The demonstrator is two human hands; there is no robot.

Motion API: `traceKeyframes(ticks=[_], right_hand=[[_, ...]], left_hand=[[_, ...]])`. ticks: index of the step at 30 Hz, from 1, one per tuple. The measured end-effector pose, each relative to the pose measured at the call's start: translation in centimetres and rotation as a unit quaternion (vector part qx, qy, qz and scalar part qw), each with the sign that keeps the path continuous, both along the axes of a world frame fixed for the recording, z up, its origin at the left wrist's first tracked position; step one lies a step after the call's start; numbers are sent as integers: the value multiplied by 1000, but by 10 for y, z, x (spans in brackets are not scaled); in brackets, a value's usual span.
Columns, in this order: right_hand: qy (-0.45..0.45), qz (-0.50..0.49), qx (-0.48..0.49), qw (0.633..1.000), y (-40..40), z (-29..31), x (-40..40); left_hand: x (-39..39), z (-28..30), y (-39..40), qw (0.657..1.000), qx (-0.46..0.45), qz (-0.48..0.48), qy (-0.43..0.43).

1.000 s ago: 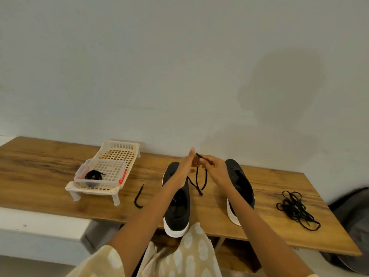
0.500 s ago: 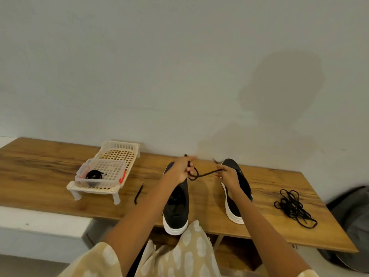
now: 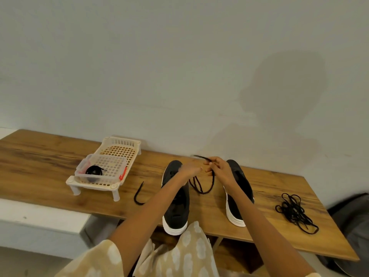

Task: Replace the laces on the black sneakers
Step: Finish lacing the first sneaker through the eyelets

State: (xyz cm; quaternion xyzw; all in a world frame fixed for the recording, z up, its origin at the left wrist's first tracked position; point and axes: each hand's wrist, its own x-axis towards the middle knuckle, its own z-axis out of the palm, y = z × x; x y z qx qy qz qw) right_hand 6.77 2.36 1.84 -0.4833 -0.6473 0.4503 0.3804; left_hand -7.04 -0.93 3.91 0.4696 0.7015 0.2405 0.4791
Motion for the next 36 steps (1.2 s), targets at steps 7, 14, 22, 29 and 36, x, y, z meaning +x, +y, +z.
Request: traceKeyframes(ticks=[7, 14, 22, 29, 36], right_hand=[[-50, 52, -22, 997, -1, -6, -25], [-72, 47, 53, 995, 7, 6, -53], [-76, 48, 47, 995, 20, 9, -86], [-95, 52, 10, 994, 21, -3, -78], [-126, 74, -14, 989, 24, -32, -71]], left_hand=[[-33, -2, 11, 971, 177, 91, -129], [-62, -9, 15, 982, 177, 48, -49], [-87, -17, 20, 981, 192, -15, 27], [-113, -50, 13, 974, 165, -78, 137], [-109, -69, 9, 956, 212, -98, 178]])
